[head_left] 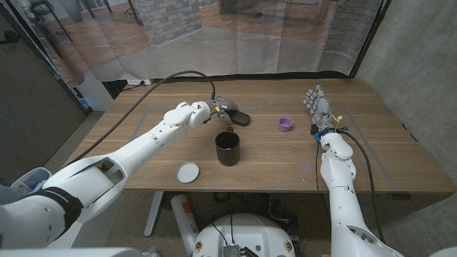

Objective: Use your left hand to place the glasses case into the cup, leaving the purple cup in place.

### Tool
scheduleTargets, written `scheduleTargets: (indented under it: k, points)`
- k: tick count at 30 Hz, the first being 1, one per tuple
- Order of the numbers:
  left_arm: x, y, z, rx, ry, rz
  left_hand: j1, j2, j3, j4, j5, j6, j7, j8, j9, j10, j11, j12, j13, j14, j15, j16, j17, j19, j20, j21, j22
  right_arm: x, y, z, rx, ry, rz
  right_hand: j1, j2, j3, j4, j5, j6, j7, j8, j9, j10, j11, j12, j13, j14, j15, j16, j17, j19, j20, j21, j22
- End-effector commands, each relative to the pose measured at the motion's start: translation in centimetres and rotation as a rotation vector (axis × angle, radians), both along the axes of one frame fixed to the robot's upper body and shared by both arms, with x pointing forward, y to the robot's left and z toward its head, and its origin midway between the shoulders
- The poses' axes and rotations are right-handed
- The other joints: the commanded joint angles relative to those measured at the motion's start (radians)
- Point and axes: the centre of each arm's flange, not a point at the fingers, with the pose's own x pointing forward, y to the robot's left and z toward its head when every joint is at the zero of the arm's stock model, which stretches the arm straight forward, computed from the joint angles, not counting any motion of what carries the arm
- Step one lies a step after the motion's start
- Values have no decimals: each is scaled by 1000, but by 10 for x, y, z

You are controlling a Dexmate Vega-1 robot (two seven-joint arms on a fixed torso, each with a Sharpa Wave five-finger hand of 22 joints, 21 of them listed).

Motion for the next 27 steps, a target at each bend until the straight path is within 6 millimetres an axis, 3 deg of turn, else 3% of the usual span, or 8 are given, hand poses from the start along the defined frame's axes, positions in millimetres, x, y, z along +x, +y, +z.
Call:
scheduleTargets:
  k: [1,27]
  points:
    - [-11,12,14,-54,-37,-7,7,18,19,-11,-6,2,-5,-5,4,15,-7,-1,2,9,-79,-2,4,3,1,-1,5,-2,2,3,-8,-3,-4,1,6,4,-7,1,7,1,-2,4,8,0,2,2,6,-2,3,5,12,-17,-4,4]
    - [-38,44,21,-177,-78,-20,9,25,19,-3,-28,2,-2,-16,3,15,-5,-17,4,6,-78,-17,5,-14,-4,-14,5,-9,8,6,-21,-11,-9,1,7,2,-8,1,7,2,-2,4,9,1,2,2,6,-3,3,5,15,-17,-9,5]
